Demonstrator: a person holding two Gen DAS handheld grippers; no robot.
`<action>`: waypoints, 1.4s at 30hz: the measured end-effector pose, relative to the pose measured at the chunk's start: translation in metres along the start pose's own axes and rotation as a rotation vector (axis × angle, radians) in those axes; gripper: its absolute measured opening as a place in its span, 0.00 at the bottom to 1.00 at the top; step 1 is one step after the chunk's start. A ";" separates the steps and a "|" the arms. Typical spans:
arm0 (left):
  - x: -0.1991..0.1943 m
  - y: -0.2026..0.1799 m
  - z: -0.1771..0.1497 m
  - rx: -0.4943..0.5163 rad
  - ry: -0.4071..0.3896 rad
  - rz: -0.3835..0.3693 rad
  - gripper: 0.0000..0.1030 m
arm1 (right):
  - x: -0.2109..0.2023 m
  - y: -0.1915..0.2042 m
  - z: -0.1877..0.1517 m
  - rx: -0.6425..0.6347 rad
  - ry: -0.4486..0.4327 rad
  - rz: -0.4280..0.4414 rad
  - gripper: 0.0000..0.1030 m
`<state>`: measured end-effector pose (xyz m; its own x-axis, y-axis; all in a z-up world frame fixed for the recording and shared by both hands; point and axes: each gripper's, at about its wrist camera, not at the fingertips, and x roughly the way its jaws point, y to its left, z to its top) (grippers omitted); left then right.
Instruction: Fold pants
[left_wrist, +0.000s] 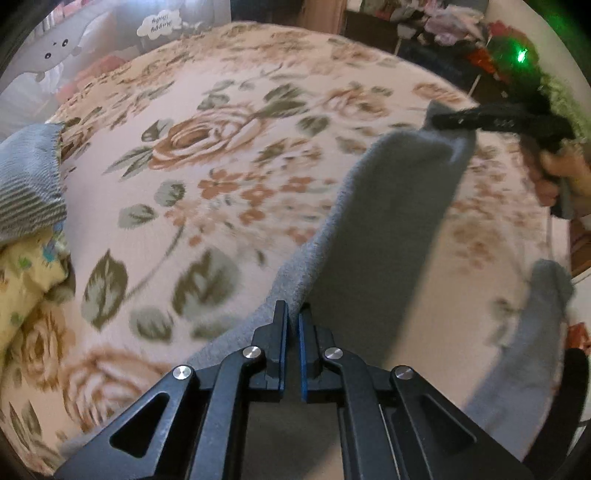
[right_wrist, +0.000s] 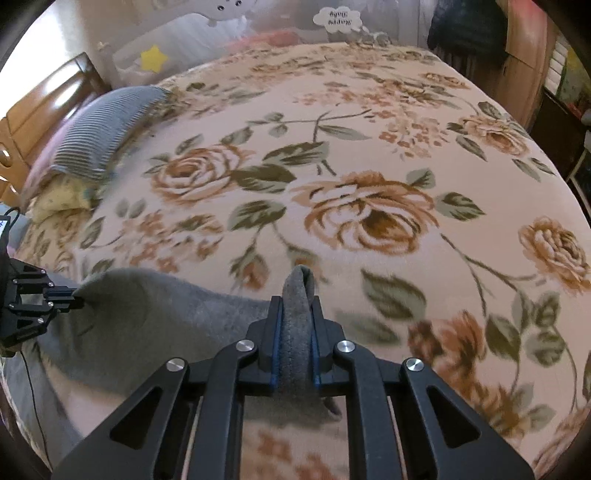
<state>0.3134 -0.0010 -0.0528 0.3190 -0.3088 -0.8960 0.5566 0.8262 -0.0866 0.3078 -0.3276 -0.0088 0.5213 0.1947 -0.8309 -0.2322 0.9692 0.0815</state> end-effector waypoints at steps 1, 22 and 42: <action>-0.009 -0.006 -0.007 -0.011 -0.008 -0.016 0.03 | -0.006 0.001 -0.003 0.002 -0.009 0.015 0.13; -0.072 -0.136 -0.122 -0.075 -0.033 -0.177 0.02 | -0.106 -0.019 -0.150 0.061 -0.173 0.306 0.13; -0.054 -0.195 -0.187 -0.062 -0.005 -0.148 0.03 | -0.141 -0.040 -0.265 0.073 -0.201 0.372 0.16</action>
<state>0.0440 -0.0573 -0.0686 0.2409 -0.4312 -0.8695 0.5497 0.7990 -0.2439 0.0266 -0.4339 -0.0408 0.5643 0.5511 -0.6147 -0.3796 0.8344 0.3996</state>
